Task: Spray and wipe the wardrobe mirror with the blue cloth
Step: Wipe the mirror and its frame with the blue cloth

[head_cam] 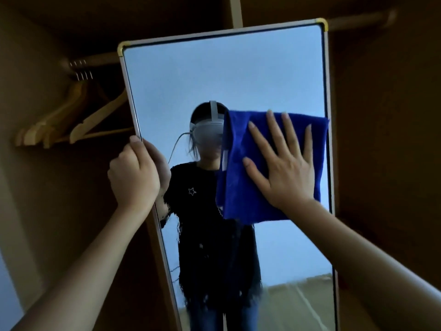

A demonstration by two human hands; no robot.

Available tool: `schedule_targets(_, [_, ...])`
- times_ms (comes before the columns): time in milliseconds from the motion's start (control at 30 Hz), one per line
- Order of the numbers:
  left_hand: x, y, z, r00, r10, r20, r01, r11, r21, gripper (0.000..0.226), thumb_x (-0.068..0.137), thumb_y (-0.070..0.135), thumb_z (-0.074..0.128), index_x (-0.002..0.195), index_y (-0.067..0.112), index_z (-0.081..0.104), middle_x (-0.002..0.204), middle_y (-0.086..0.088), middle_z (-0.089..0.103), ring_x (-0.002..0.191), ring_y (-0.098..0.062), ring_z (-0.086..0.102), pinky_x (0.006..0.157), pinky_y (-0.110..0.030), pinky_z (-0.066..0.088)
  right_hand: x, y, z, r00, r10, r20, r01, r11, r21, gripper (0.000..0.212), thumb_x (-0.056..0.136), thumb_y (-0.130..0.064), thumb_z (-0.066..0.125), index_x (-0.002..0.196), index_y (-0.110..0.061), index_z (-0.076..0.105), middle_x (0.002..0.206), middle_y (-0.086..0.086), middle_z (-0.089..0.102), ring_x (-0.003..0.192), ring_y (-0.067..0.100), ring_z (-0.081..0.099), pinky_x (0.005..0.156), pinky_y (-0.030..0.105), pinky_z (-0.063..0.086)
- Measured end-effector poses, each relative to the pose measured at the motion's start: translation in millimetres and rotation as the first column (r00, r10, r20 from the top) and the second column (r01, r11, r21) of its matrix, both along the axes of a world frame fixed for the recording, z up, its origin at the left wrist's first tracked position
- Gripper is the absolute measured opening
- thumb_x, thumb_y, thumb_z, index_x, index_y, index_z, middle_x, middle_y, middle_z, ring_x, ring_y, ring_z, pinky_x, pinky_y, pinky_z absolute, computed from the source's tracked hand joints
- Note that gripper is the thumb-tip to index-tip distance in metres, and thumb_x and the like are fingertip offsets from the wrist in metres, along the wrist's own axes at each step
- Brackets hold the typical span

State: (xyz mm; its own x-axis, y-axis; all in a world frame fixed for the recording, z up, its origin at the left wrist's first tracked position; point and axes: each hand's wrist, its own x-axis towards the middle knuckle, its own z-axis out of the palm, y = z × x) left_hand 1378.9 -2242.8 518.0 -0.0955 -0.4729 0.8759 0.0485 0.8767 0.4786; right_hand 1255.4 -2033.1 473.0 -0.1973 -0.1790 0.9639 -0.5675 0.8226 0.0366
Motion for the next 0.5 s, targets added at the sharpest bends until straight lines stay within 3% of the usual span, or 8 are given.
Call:
schedule_targets(167, [-0.6, -1.3, 3.8, 1.0, 0.001, 0.022, -0.002, 1.0, 0.017, 0.049, 0.106, 0.024, 0.026, 0.101, -0.007, 0.063, 0.101, -0.027, 0.066, 0.098, -0.041, 0.061, 0.076, -0.034, 0.039, 4.5, -7.9, -66.2, 1.0, 0.007, -0.02, -0.005, 0.996, 0.083, 0.063, 0.095, -0.059, 0.034, 0.152, -0.037, 0.02, 0.162, -0.002, 0.014, 0.151, 0.019, 0.005, 0.12, 0.054, 0.0])
schedule_targets(267, [1.4, -1.1, 3.6, 1.0, -0.007, 0.01, 0.007, 0.999, 0.038, 0.049, 0.105, 0.024, 0.026, 0.102, -0.007, 0.064, 0.102, -0.026, 0.066, 0.098, -0.04, 0.062, 0.075, -0.029, 0.037, 7.2, -9.5, -87.3, 0.999, 0.013, -0.038, -0.009, 0.993, 0.12, 0.061, 0.095, -0.059, 0.035, 0.151, -0.038, 0.022, 0.161, -0.002, 0.016, 0.15, 0.018, 0.006, 0.12, 0.054, 0.001])
schedule_targets(333, [1.7, -1.4, 3.5, 1.0, -0.001, 0.012, 0.001, 0.999, 0.048, 0.049, 0.105, 0.025, 0.026, 0.101, -0.006, 0.063, 0.102, -0.026, 0.066, 0.098, -0.039, 0.062, 0.073, -0.025, 0.035, 9.2, -9.9, -85.4, 1.0, 0.019, -0.021, -0.016, 0.993, 0.117, 0.06, 0.095, -0.06, 0.035, 0.151, -0.039, 0.022, 0.161, -0.003, 0.017, 0.15, 0.017, 0.006, 0.12, 0.053, 0.001])
schedule_targets(500, [2.5, 3.1, 2.4, 1.0, 0.016, 0.016, -0.017, 0.999, 0.047, 0.05, 0.106, 0.026, 0.025, 0.101, -0.006, 0.063, 0.104, -0.025, 0.066, 0.101, -0.041, 0.06, 0.083, -0.039, 0.042, 15.4, -17.0, -28.9, 0.999, 0.018, 0.033, -0.021, 0.994, 0.105, 0.06, 0.097, -0.061, 0.029, 0.152, -0.041, 0.017, 0.163, -0.005, 0.013, 0.151, 0.017, 0.004, 0.121, 0.051, -0.003])
